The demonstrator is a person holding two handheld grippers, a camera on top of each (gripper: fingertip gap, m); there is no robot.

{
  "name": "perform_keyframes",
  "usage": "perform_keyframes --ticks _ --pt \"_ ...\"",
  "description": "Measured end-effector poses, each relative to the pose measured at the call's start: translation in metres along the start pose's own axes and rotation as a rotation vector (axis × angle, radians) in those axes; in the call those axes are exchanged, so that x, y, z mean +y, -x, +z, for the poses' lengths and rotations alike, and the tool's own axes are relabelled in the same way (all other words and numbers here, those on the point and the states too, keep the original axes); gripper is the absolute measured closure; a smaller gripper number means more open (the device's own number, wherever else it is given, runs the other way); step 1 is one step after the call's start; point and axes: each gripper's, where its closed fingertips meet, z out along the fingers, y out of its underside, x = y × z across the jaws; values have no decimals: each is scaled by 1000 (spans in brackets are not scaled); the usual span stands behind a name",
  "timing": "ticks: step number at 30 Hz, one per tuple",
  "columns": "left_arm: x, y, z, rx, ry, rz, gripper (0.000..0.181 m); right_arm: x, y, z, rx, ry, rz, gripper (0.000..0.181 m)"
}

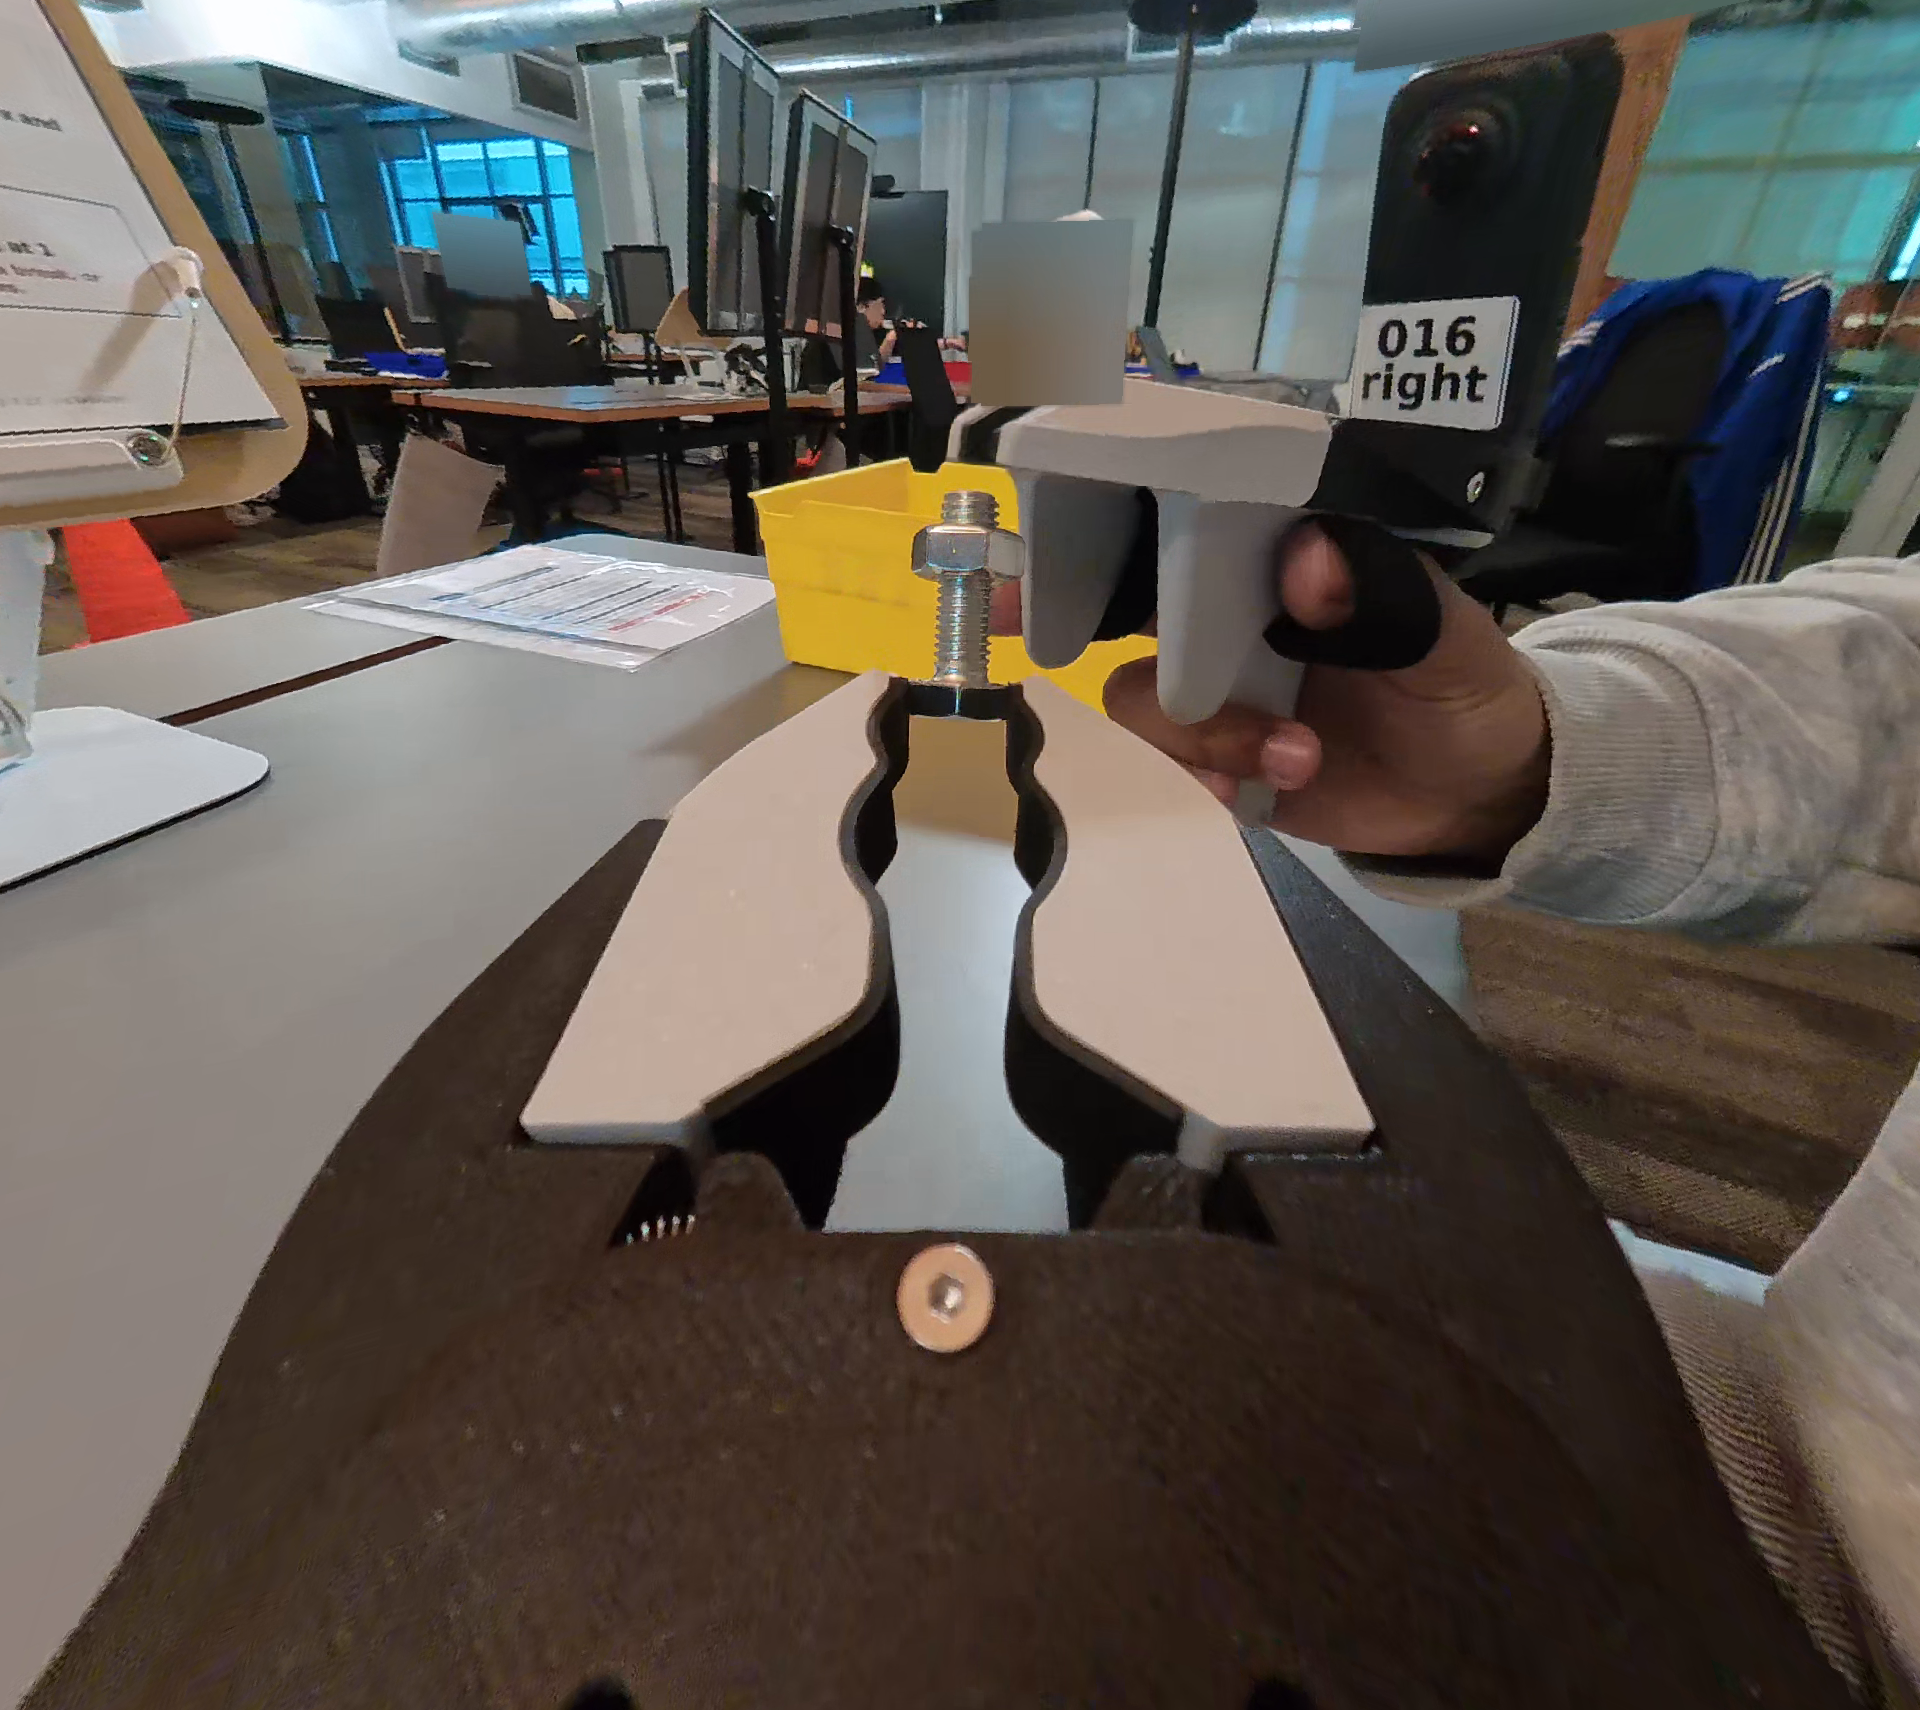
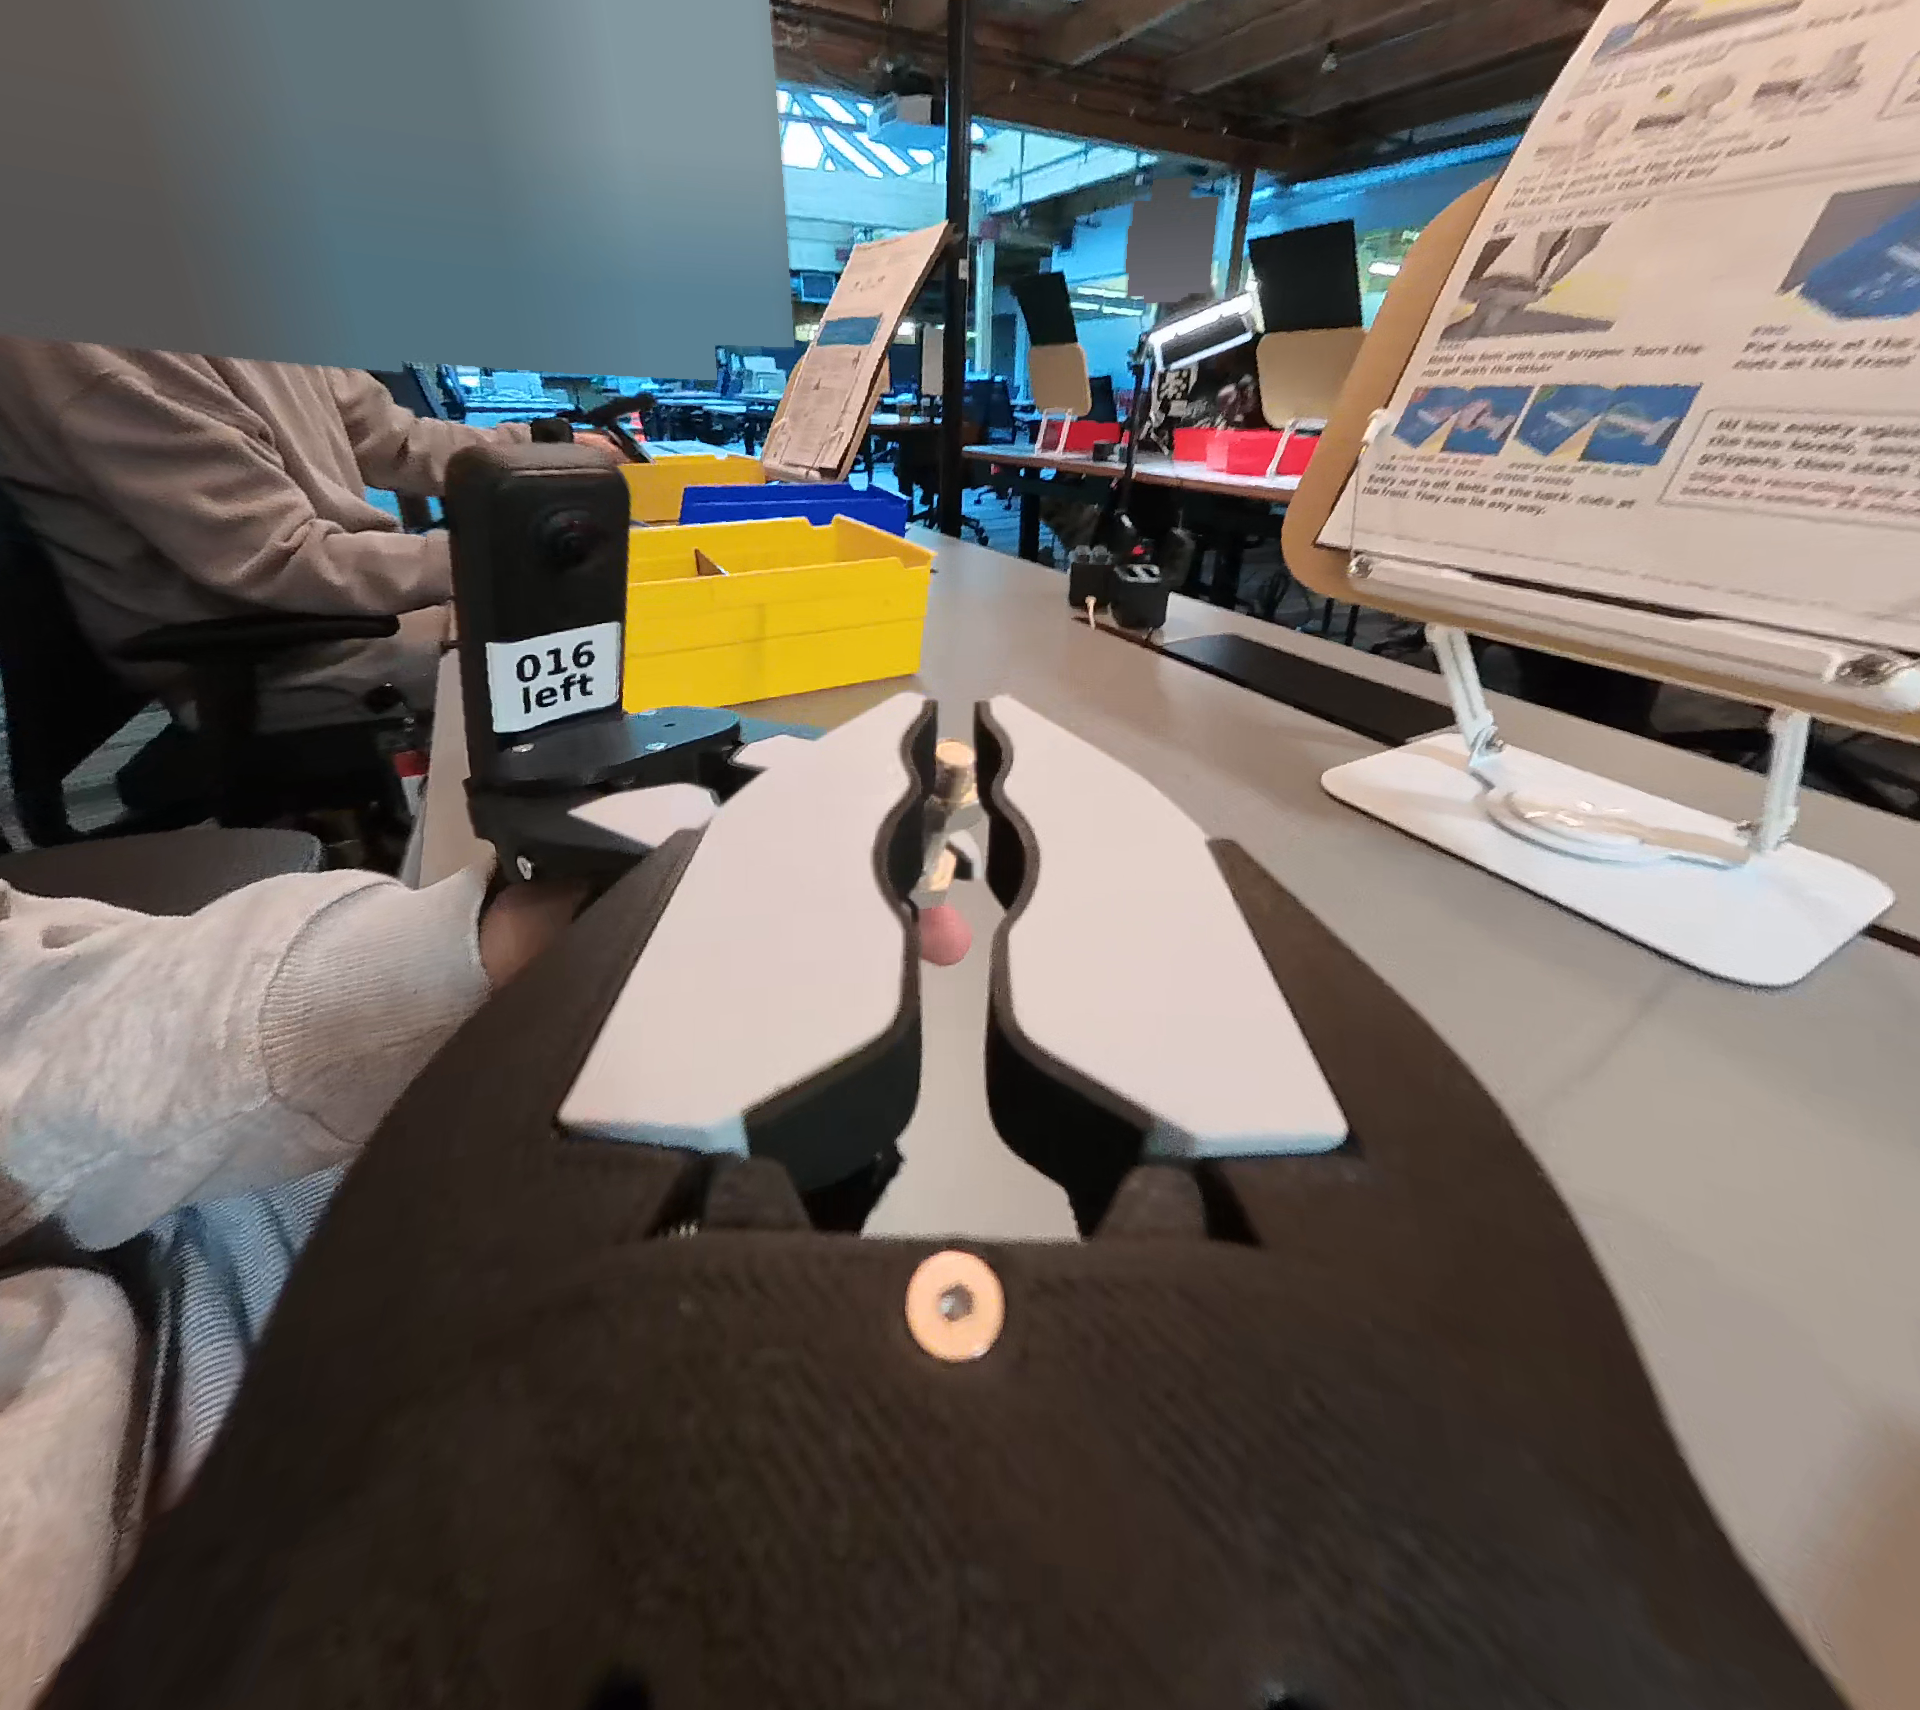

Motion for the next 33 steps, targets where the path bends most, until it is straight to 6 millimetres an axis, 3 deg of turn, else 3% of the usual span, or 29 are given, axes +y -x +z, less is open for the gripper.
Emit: perform_keyframes --ticks 13,20,24,33 --pt "2 -3 1 -2 13 46 161 11 3 4 -53 56 102 171" --pt "8 -10 3 45 46 17 161 15 8 6 -54 121 41 172" --pt "4 -5 2 -31 32 117 162 12 7 7 -47 126 35 172" --pt "7 -6 3 5 50 57 161 15 4 6 -57 126 113 172"
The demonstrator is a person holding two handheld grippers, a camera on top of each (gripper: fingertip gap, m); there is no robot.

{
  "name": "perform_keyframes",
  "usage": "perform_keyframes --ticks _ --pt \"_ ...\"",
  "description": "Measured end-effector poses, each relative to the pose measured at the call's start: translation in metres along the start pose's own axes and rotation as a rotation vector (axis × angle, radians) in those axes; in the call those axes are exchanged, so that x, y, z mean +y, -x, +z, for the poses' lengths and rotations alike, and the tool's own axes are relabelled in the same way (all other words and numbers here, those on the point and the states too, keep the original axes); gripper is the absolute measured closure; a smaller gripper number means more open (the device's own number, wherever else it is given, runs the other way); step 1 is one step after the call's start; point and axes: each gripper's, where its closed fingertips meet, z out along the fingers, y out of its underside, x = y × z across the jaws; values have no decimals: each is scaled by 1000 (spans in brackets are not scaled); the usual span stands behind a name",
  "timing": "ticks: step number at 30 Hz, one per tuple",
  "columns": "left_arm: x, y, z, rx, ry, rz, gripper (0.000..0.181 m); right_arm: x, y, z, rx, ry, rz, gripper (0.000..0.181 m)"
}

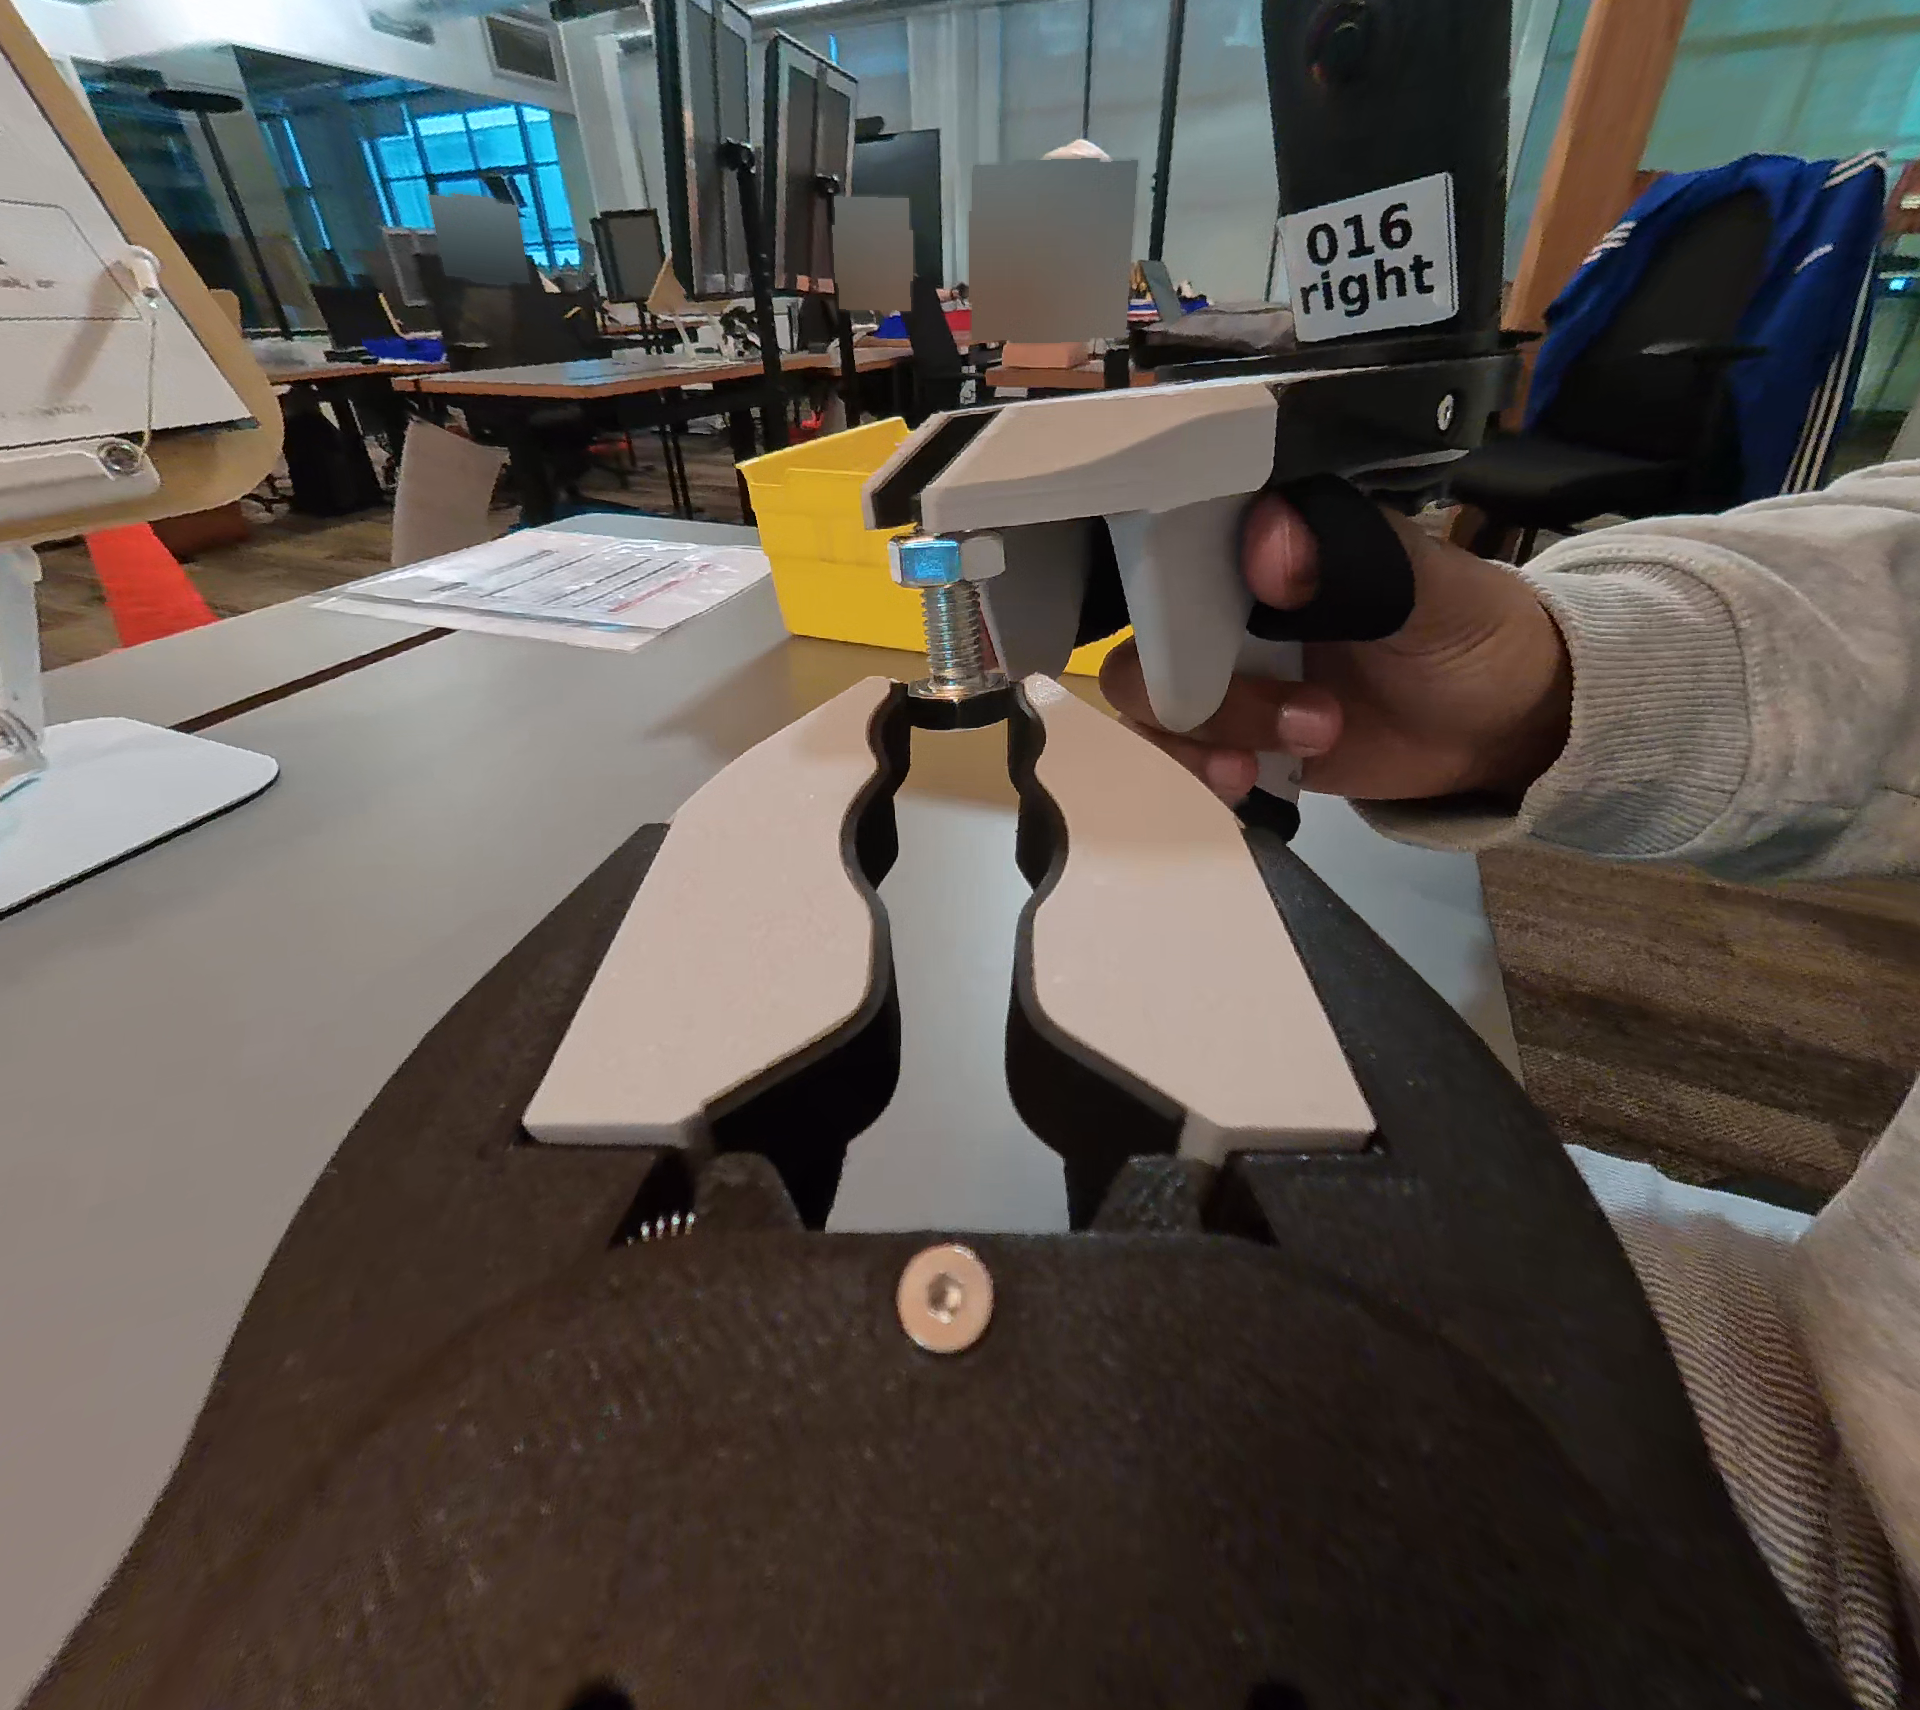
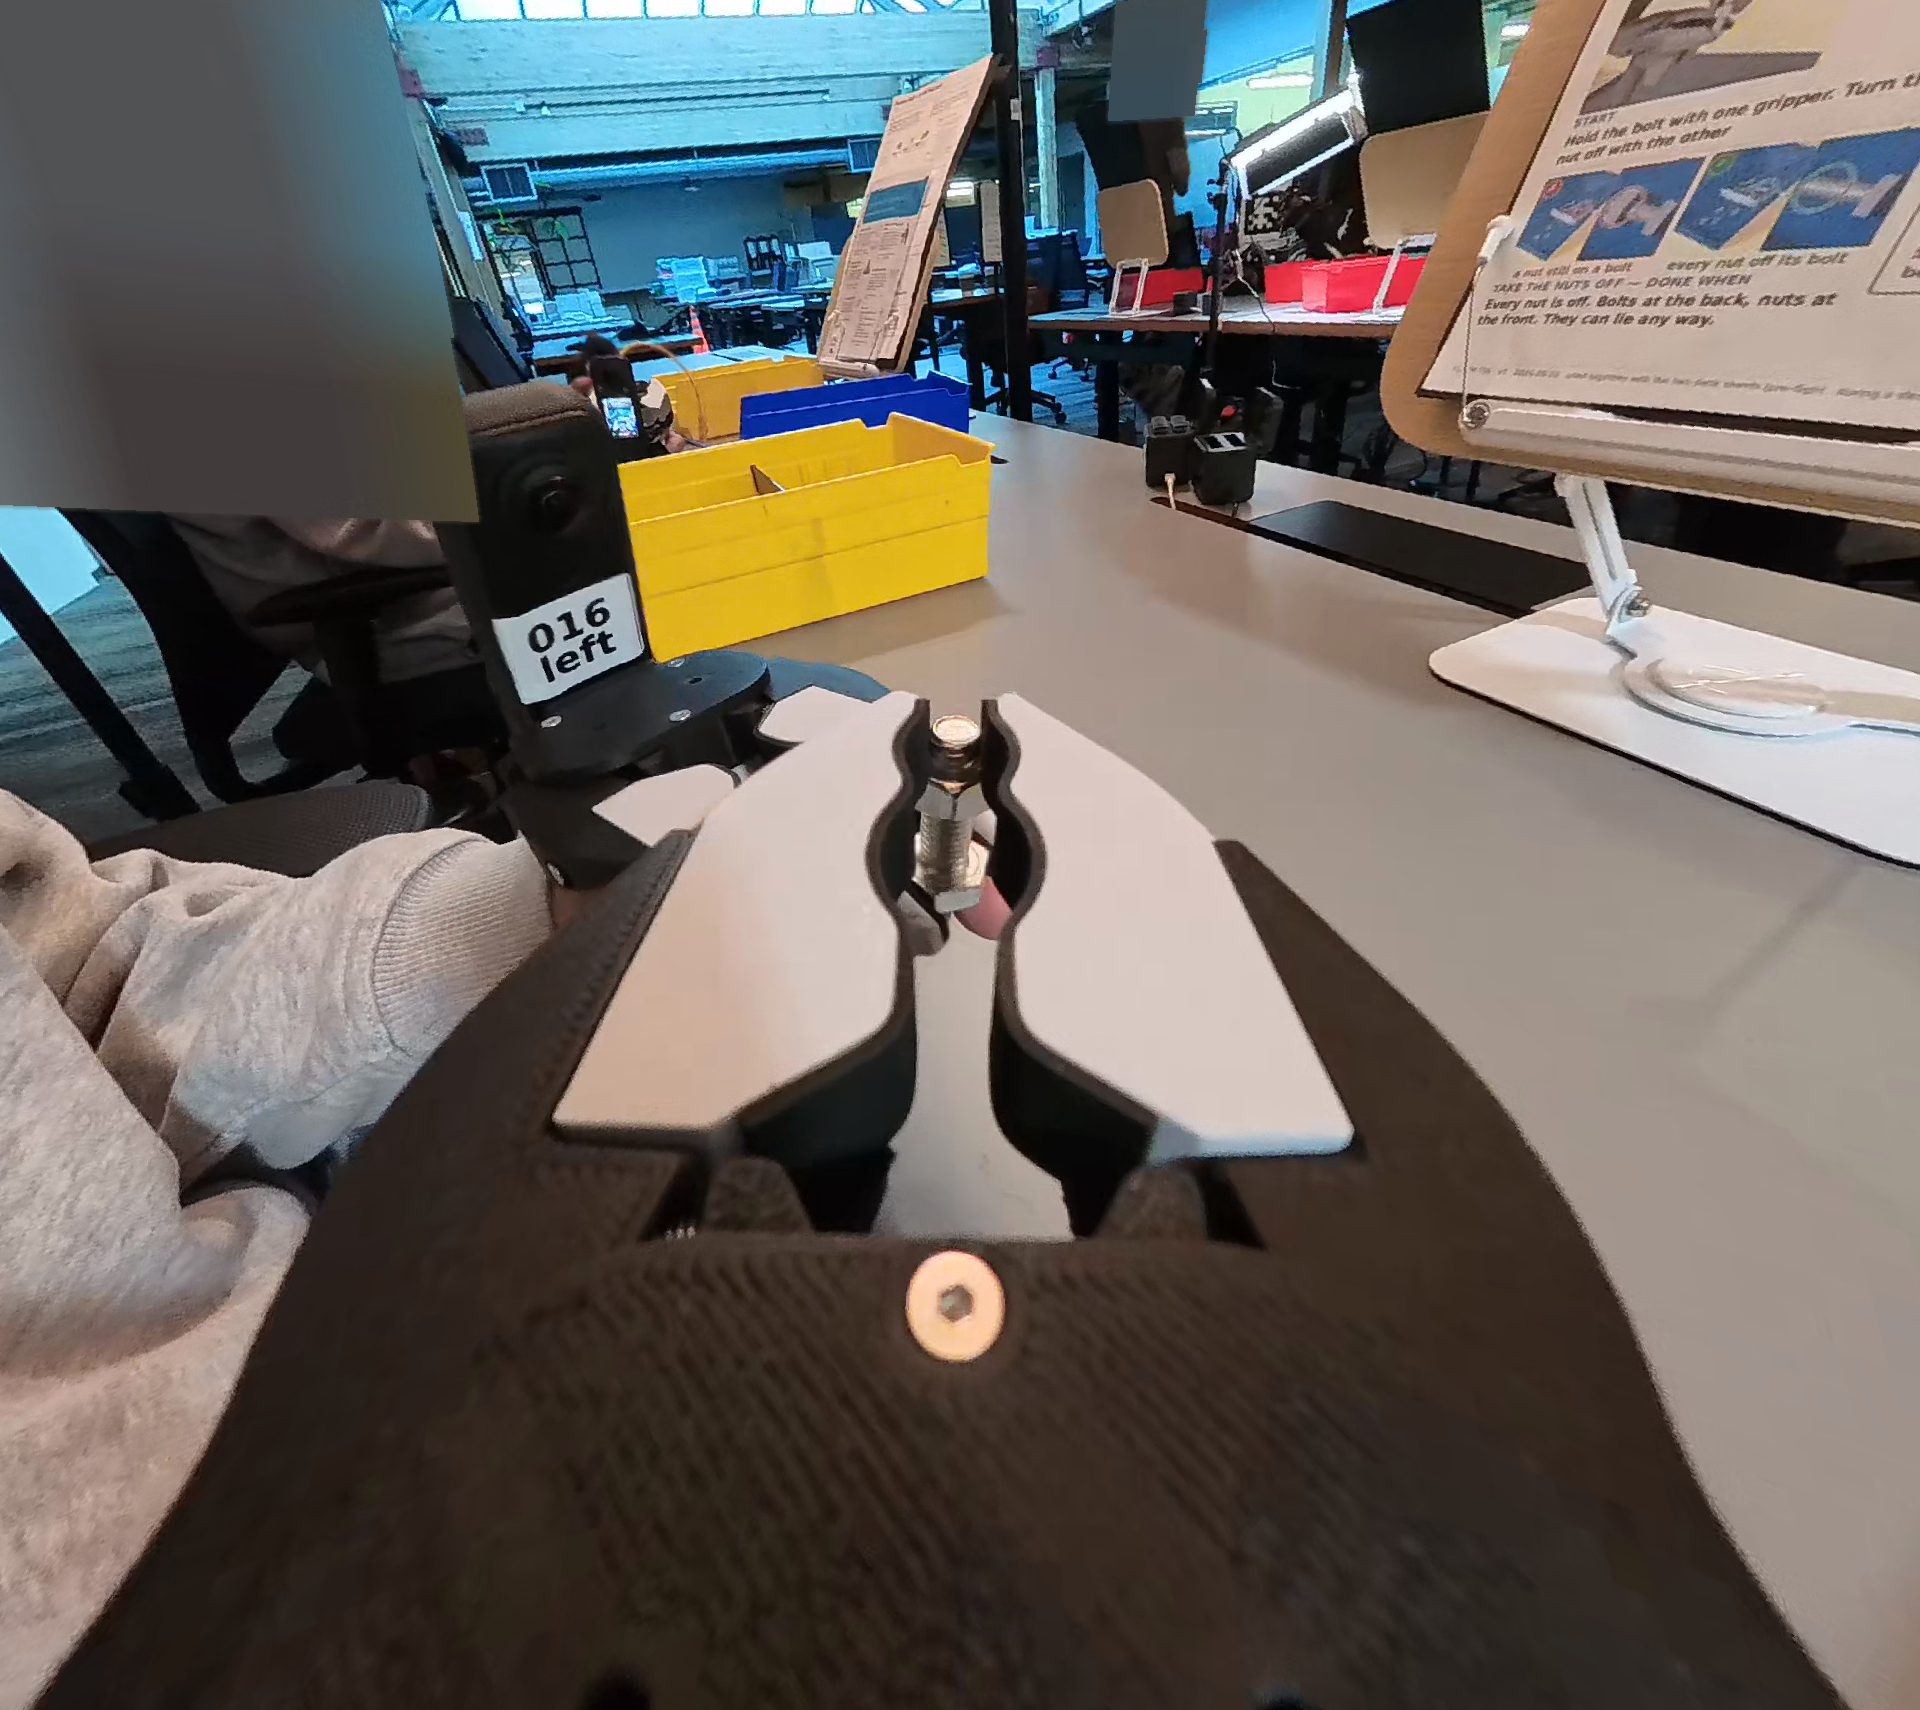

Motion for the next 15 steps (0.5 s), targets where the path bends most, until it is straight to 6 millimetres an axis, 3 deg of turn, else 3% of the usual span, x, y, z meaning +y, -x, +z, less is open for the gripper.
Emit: perform_keyframes --ticks 15 --pt "-1 -1 -1 17 -10 -24 161 -1 -1 0 7 -2 -13 172"
